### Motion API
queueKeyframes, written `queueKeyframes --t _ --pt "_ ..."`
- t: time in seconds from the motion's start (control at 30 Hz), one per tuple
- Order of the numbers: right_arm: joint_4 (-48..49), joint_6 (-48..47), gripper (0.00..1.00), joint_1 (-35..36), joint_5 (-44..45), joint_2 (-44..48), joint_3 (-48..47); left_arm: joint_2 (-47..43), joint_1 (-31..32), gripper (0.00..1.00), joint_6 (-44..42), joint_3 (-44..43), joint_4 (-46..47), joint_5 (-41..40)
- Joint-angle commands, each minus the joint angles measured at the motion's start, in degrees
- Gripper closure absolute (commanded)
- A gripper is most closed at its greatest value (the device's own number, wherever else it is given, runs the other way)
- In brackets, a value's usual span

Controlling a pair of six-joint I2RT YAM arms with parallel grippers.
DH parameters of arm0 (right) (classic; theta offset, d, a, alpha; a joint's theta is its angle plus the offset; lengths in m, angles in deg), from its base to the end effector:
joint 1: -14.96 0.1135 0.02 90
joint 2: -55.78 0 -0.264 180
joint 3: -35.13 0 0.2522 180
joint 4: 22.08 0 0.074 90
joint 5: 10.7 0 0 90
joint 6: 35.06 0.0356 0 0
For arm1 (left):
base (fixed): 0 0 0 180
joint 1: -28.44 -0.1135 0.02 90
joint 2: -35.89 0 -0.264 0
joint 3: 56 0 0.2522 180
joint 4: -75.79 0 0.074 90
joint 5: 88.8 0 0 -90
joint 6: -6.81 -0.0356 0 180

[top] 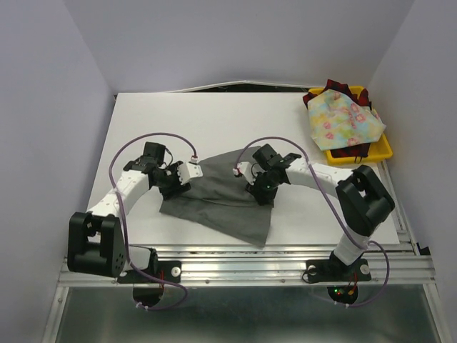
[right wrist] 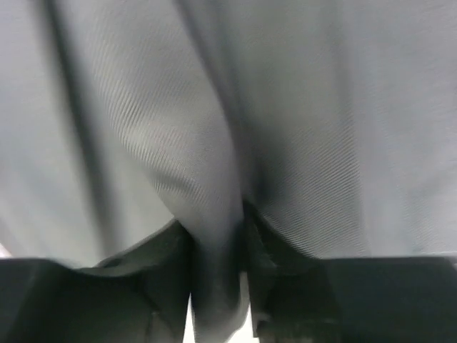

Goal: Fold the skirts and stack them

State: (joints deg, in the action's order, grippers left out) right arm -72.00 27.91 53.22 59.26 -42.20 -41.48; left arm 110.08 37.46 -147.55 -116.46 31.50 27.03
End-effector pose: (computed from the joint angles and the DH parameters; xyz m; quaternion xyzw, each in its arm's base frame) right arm 0.2484 0.2114 0.1813 -0.5480 0.8029 0.1865 0.1425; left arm 0.2437 -0.0544 0.2177 0.6092 0.7146 -0.0656 0.3376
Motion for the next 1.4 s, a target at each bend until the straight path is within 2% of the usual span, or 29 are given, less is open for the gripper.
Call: queueKeyframes --t 0.0,0.03,0.07,0.17,0.23,0.33,0.4,0.47,0.5,0.57,0.7,0.87,1.03,1.23,1.27,1.3,1.37 --pt "10.14 -0.65 0.73 -1.6 10.62 -2.91 -1.73 2.96 1.18 0.41 1.86 -1.2 1.34 -0.6" --pt "10.32 -1.01 0.77 -2.39 11.76 -3.62 -2.88 3.5 1.35 0.46 2.04 -1.29 1.52 -0.6" --pt "10.24 -2.23 0.87 -3.79 12.21 -4.32 -4.28 3.94 1.79 0.54 2.48 -1.29 1.69 -0.6" --pt "10.15 -5.04 0.94 -5.65 14.05 -6.61 -9.98 4.82 2.41 0.65 4.14 -1.03 3.79 -1.21" --pt "9.62 -6.19 0.97 -6.79 14.41 -7.49 -12.46 5.08 2.41 0.65 5.29 -1.29 4.94 -1.39" --pt "6.38 -9.44 0.96 -6.8 13.01 -8.02 -15.89 4.82 2.41 0.5 6.26 -2.86 4.6 -1.22" --pt "4.7 -9.97 0.9 -6.8 12.74 -7.85 -17.04 4.3 2.58 0.45 6.35 -3.31 3.55 -1.04" --pt "3.29 -10.33 0.67 -6.8 13.17 -7.41 -17.22 2.72 3.2 0.43 6.61 -3.84 3.02 -1.39" --pt "3.03 -10.41 0.5 -6.8 13.61 -6.62 -17.13 1.58 3.64 0.42 7.22 -3.75 3.01 -1.65" --pt "3.2 -10.85 0.41 -6.8 14.4 -5.48 -16.52 0.52 5.3 0.42 8.19 -3.4 3.89 -2.79" --pt "5.75 -11.64 0.36 -6.8 15.9 -3.1 -13.97 0.42 8.03 0.42 10.65 -2.87 5.82 -4.38" --pt "4.09 -13.49 0.36 -6.8 13.54 -3.8 -14.14 2.97 10.05 0.42 12.06 -2.7 6.7 -5.17" --pt "3.64 -14.9 0.44 -6.8 12.73 -6.78 -14.49 6.31 10.85 0.43 12.68 -1.82 9.07 -8.42" --pt "3.64 -16.04 0.61 -6.8 15.29 -10.31 -15.72 9.3 10.85 0.6 12.68 -2.43 9.69 -10.26" --pt "3.64 -15.95 0.64 -6.8 15.2 -10.31 -15.9 9.48 10.85 0.66 12.5 -2.43 9.87 -10.79" --pt "3.56 -15.87 0.71 -6.8 15.28 -10.39 -16.16 9.65 10.93 0.7 12.33 -2.43 9.96 -11.14" --pt "3.55 -16.13 0.79 -6.8 15.98 -10.66 -16.77 10.0 10.85 0.79 12.24 -2.52 9.87 -11.58"
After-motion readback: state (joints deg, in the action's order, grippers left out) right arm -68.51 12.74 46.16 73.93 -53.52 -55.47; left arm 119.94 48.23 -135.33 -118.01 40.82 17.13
